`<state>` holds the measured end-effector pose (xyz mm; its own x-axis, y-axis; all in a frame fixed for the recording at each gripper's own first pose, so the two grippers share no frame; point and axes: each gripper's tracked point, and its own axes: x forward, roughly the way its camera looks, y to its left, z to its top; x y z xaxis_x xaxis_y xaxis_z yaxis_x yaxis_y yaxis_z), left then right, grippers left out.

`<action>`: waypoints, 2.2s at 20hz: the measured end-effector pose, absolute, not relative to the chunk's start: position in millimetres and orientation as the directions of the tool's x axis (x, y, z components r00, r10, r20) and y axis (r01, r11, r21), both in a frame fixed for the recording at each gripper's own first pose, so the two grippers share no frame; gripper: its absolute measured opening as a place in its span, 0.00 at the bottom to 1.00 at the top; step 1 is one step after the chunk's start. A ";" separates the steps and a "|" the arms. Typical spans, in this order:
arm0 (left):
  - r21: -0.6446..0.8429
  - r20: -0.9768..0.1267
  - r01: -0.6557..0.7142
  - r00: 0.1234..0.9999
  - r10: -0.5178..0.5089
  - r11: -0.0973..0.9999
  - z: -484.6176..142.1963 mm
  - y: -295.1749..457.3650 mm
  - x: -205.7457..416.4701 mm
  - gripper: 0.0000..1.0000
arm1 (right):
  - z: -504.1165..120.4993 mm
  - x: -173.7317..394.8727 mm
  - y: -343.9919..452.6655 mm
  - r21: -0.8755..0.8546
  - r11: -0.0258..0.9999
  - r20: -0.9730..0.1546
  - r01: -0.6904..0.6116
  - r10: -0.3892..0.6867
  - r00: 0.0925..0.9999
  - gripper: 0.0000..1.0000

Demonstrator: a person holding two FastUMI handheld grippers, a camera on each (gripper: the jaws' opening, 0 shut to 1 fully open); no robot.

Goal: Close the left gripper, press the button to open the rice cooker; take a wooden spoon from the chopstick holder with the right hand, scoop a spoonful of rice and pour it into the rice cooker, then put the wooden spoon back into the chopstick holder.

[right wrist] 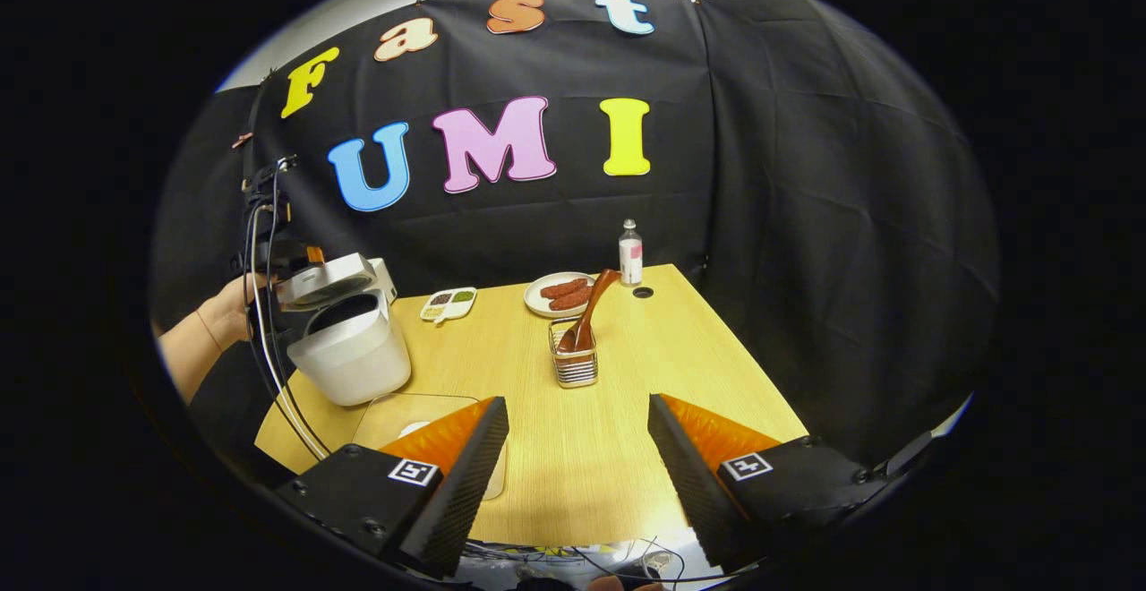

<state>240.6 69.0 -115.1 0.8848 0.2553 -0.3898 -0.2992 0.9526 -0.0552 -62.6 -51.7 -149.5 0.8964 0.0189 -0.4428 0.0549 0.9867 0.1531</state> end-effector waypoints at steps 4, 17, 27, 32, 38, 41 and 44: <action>-0.064 -0.448 -0.293 0.862 0.235 0.954 -134.0 62.3 232.0 1.00 | -149.4 -63.7 -49.6 0.158 0.986 -0.440 0.052 0.023 0.898 0.99; -0.019 -0.600 -0.301 0.766 0.230 0.953 -214.9 44.4 225.1 1.00 | -156.0 -75.0 -48.4 0.182 0.982 -0.451 0.059 0.030 0.892 0.99; -0.046 -0.572 -0.237 0.802 0.169 0.970 -208.7 39.3 230.1 1.00 | -151.1 -71.7 -47.3 0.189 0.981 -0.435 0.045 0.042 0.899 0.99; -0.062 -0.433 -0.163 0.894 0.121 0.985 -158.3 35.7 224.7 0.96 | -139.3 -62.5 -41.1 0.178 0.984 -0.409 0.011 0.064 0.910 0.99; -0.038 -0.249 -0.056 0.968 0.045 0.998 -84.7 9.7 184.2 0.96 | -116.9 -41.8 -41.0 0.124 0.992 -0.354 -0.014 0.057 0.933 0.99; -0.035 -0.171 0.001 0.985 -0.007 0.999 -53.4 -6.1 158.1 0.96 | -95.9 -31.9 -39.3 0.098 0.995 -0.309 -0.026 0.055 0.949 0.99; -0.040 -0.118 0.047 0.992 -0.052 0.998 -26.3 -18.5 132.2 0.96 | -70.2 -21.5 -39.3 0.067 0.997 -0.247 -0.030 0.045 0.968 0.99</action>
<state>132.2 -18.5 -26.3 0.9917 -0.0518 -0.1178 0.0473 0.9981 -0.0400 -21.5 -39.3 -70.2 0.9679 0.0455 -0.2471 -0.0299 0.9973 0.0665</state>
